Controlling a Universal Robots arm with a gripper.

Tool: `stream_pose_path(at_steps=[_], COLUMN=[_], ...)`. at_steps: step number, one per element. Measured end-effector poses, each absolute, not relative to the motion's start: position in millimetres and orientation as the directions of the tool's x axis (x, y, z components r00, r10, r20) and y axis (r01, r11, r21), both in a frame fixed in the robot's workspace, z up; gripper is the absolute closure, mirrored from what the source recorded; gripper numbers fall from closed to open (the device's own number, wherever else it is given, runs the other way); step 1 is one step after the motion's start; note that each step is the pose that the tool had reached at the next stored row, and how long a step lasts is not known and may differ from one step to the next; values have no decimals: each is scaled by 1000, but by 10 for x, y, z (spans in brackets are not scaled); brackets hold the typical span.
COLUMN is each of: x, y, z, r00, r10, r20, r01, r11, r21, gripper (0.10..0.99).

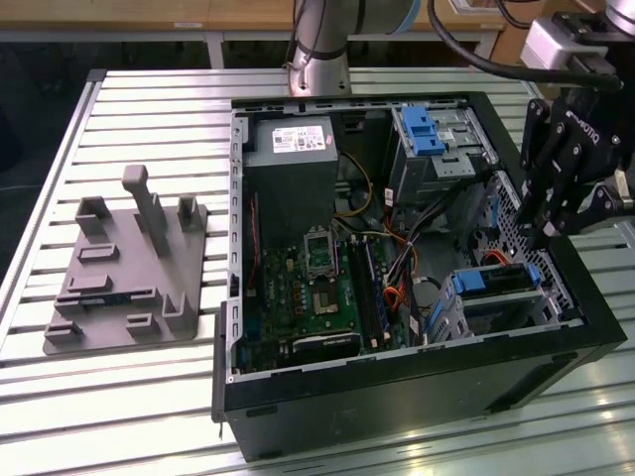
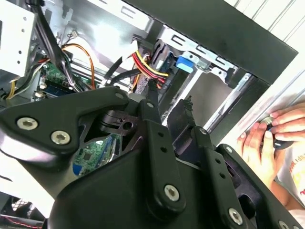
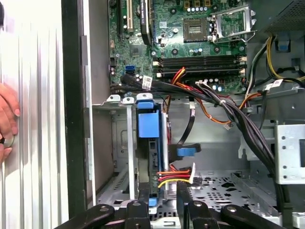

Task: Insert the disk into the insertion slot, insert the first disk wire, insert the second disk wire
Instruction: 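Insert the second disk wire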

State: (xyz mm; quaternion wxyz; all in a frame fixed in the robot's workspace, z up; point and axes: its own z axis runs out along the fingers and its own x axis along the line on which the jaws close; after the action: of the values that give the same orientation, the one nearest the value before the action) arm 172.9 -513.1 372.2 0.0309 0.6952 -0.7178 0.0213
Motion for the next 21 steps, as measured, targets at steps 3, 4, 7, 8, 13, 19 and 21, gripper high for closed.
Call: stream_pose_path(at_steps=[3,4,7,8,13,19,21], x=[1729,1729,1729,1712,1678,1639,1625], y=[-5003,-4974,-4902,-4740,-4653,-4653,-4653], z=[3747,3749,3749,3744,3739,3719,3696], r00=[-31,-31,-31,-30,-25,-5,5], r10=[-994,-993,-988,-980,-973,-958,-958], r20=[105,115,152,197,230,286,286], r01=[-999,-999,-999,-1000,-1000,-1000,-1000], r11=[33,33,33,31,25,4,-6], r21=[11,11,10,3,-2,-4,-4], gripper=[725,725,725,725,725,725,725])
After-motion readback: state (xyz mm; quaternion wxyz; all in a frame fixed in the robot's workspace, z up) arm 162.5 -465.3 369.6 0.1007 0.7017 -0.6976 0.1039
